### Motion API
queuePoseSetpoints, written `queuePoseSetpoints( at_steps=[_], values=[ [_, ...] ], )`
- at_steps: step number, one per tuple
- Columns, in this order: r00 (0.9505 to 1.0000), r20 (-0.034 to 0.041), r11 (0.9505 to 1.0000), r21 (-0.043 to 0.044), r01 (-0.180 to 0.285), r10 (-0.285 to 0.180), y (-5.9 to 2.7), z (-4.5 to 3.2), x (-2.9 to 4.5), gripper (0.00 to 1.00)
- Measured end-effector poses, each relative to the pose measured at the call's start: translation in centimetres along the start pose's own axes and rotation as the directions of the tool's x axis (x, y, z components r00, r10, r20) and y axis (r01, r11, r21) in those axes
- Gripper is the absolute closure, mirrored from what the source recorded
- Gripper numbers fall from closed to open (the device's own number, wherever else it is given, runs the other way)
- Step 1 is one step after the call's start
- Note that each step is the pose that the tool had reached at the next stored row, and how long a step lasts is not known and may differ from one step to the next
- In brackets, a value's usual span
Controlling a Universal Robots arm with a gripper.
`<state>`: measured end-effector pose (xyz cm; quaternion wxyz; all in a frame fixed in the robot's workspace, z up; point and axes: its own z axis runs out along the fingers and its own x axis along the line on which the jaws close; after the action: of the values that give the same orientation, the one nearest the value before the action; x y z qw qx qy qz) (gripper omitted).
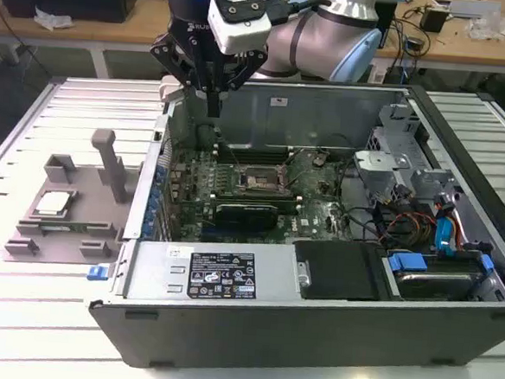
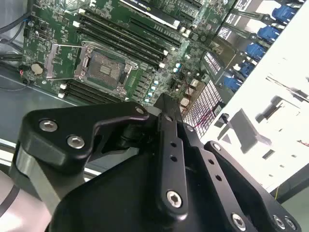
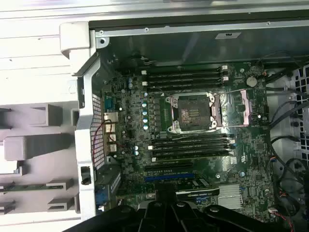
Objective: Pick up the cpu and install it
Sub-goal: 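Reach for the cpu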
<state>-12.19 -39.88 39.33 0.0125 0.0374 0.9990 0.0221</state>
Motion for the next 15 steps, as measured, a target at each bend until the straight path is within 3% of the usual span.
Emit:
queuePoseSetpoints(
  at_steps=[15],
  values=[
    [1.0000,0.0000,1.0000,0.0000,0.000,0.000,-0.01,-0.01,0.22,0.89]
  ],
)
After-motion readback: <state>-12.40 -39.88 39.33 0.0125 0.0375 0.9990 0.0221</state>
